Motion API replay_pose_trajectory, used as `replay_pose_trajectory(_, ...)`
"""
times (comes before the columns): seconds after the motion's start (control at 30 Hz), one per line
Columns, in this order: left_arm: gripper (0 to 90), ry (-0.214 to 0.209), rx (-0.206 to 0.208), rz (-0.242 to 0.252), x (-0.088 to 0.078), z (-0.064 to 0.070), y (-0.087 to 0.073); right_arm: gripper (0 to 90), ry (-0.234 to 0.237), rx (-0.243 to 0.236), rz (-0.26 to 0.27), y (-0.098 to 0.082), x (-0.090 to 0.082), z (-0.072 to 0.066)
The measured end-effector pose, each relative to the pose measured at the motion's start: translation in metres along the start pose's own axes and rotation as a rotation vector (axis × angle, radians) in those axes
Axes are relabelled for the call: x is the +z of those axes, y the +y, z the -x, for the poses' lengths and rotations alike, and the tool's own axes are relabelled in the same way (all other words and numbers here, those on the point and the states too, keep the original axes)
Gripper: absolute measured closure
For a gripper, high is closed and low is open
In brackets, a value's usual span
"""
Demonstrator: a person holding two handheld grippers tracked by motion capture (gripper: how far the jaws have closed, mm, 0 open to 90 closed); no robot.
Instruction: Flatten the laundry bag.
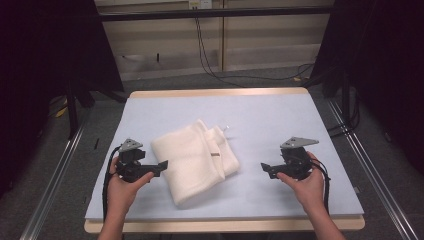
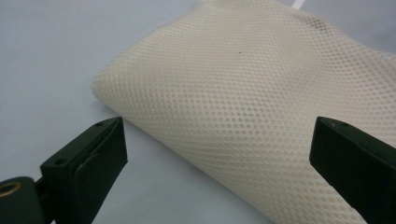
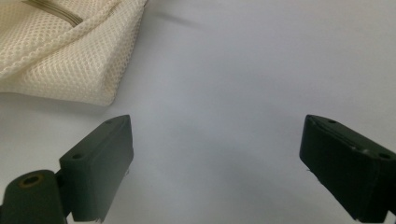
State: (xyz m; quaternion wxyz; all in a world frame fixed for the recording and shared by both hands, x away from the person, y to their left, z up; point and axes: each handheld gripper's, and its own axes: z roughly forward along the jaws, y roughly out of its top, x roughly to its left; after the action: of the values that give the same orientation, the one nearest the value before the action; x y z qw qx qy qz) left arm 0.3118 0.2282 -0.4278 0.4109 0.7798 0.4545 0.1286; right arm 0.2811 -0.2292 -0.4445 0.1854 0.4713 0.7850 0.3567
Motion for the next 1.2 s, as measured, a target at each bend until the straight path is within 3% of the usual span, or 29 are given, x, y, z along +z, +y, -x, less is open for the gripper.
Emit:
replay_pose_trajectory(0.17,4.0,-0.017,0.03,-0.024,-0.001,0.007,0.002,11.0,-0.006,0.002,-0.019,0.0,0.011,-0.002)
replay_pose_trajectory(0.23,4.0,-0.024,0.022,-0.02,0.0,0.009,0.001,11.8,-0.002,0.007,-0.018,0.0,0.012,-0.002)
replay_pose_trajectory(0.4,4.4,-0.033,0.04,-0.034,0.001,0.019,0.001,13.9,0.011,0.01,-0.007,0.002,0.017,-0.005)
replay_pose_trajectory(0.57,4.8,-0.07,0.054,-0.045,0.005,0.034,-0.001,16.8,0.021,0.009,0.0,0.007,0.025,-0.013)
replay_pose_trajectory(0.73,5.3,-0.084,0.075,-0.06,0.003,0.045,-0.003,22.8,0.053,-0.035,0.004,0.013,0.035,-0.024)
replay_pose_trajectory(0.93,5.2,-0.083,0.086,-0.057,0.0,0.051,-0.005,26.0,0.085,-0.032,0.004,0.017,0.04,-0.031)
replay_pose_trajectory(1.07,5.8,-0.07,0.118,-0.069,0.001,0.06,-0.007,29.4,0.111,-0.038,0.004,0.019,0.044,-0.035)
replay_pose_trajectory(1.2,5.1,-0.092,0.148,-0.075,0.004,0.07,-0.009,32.6,0.142,-0.047,-0.001,0.021,0.046,-0.04)
